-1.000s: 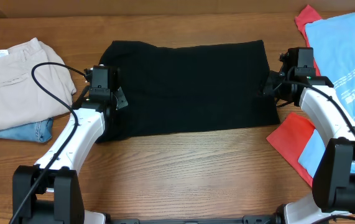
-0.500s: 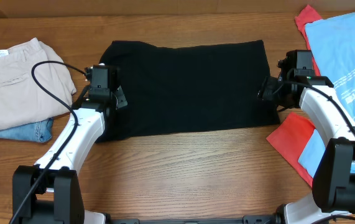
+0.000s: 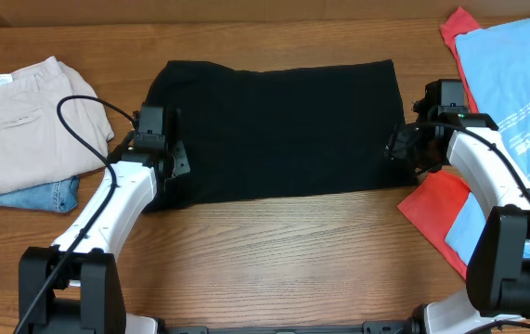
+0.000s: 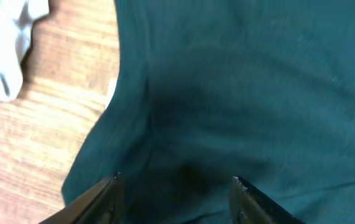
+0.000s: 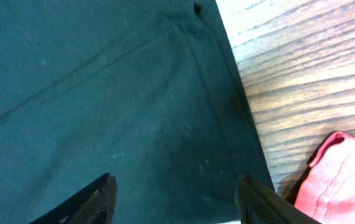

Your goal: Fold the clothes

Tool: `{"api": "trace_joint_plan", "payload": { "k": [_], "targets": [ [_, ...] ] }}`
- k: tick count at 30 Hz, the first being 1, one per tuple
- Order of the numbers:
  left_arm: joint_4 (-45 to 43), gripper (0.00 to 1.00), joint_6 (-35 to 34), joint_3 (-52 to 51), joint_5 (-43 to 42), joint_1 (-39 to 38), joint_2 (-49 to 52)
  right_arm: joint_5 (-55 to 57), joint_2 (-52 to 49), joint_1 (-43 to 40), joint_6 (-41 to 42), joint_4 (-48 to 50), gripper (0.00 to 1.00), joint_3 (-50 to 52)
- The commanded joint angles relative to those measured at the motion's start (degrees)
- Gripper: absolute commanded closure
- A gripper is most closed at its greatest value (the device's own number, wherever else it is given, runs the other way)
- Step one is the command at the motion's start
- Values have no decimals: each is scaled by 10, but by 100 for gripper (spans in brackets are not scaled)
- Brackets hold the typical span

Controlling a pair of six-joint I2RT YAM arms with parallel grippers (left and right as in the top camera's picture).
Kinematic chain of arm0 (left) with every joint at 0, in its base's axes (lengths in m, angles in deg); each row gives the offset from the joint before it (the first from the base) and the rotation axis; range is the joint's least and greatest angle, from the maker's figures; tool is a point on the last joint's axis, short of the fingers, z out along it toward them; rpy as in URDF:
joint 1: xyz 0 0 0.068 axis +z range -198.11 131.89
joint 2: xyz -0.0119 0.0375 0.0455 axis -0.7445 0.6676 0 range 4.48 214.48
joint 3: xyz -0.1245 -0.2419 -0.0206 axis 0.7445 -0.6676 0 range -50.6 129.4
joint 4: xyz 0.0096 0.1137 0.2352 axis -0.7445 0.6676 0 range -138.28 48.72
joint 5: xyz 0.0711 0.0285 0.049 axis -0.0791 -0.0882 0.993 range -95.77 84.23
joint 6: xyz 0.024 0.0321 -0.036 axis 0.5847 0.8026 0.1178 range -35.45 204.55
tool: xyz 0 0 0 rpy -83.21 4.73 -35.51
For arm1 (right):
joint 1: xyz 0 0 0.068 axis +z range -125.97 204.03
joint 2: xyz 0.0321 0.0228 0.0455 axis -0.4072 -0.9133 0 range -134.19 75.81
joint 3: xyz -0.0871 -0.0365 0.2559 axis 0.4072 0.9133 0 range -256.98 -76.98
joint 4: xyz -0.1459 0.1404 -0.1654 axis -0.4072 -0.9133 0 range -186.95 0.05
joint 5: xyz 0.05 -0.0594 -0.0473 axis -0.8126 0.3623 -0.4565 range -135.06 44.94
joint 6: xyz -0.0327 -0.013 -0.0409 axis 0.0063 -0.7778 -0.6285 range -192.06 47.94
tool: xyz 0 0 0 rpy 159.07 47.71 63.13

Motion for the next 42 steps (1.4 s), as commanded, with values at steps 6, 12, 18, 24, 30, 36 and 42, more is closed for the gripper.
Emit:
{"api": "trace_joint_plan", "payload": {
  "k": [6,12,18,24,30,36,42],
  "targets": [
    [-71,46,12,1,-16,61,13,5,-1,-4,-2,-10,35,-2],
    [-90,45,12,1,-116,109,43,5,-1,-4,-2,-10,35,-2],
    [-121,43,25,1,-193,113,81,5,-1,-4,-2,-10,35,-2],
    [-138,44,25,1,-219,113,107,5,-1,-4,-2,-11,35,-2],
    [-165,75,25,1,-233,113,121,5,-1,-4,-2,-13,35,-2],
    [-241,94,58,6,-266,113,113,5,-1,-4,-2,-15,35,-2],
    [-268,94,103,18,-324,112,94,5,-1,-4,-2,-14,35,-2]
  ]
}}
